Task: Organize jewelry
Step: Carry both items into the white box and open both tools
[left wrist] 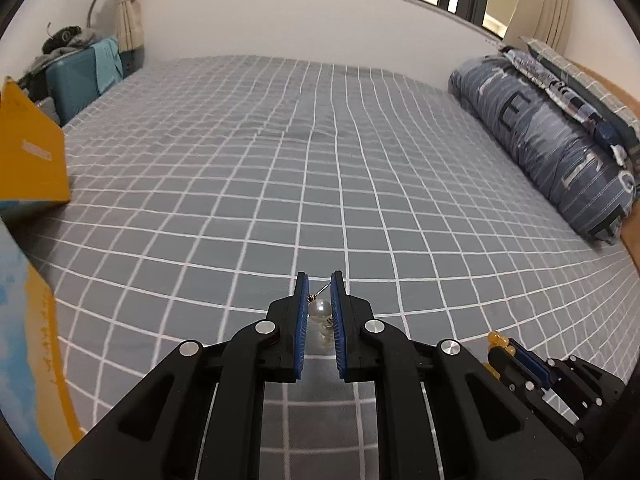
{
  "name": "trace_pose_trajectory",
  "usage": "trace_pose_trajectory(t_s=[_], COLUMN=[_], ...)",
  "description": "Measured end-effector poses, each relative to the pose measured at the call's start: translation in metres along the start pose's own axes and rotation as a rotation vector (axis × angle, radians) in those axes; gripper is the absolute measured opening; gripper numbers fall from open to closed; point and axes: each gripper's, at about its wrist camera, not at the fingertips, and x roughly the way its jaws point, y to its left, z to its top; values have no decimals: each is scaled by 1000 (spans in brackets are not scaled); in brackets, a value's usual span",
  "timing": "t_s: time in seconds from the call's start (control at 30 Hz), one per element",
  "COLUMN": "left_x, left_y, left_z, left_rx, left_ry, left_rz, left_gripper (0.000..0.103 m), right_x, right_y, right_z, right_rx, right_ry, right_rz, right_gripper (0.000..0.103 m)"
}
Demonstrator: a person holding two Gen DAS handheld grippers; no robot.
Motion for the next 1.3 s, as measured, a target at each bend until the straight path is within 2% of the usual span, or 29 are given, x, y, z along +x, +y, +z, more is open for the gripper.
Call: trace_pose_trajectory(t_s=[0.3,0.47,0.6,0.7,0.83,0.97,1.03,1.2,1.3], left_x=[-43,-64,-92,-108,-128,-154,-165,-195,-218], left_y=[15,29,40,50,68,94,110,158,199], left_z=[-5,-11,-14,-14,-14,-15,-15,-20,-27], left_rx=[-25,-31,-10,-22,-36,-62,-83,-136,-194], left_ry=[-19,2,-36,-39,-39,-52,-54,-49,-45], left_rz=[9,81,115,127,180,186,198,289,337], left_gripper=[11,11,11,11,11,11,11,11,11], right_x=[-26,-42,-52,-60,-73,-85,-95,-113,-119], right_y=[11,23,35,44,59,84,109,174,214], right_z=[8,16,18,21,30,44,53,66,69], right_rx=[29,16,23,20,18,10,-16,-77,-110], right_ry=[-31,-64,-73,-78,-95,-113,-134,-152,-141], right_rz=[32,4,-1,-4,9,59,83,167,227], right_gripper=[9,9,9,9,9,9,9,9,9])
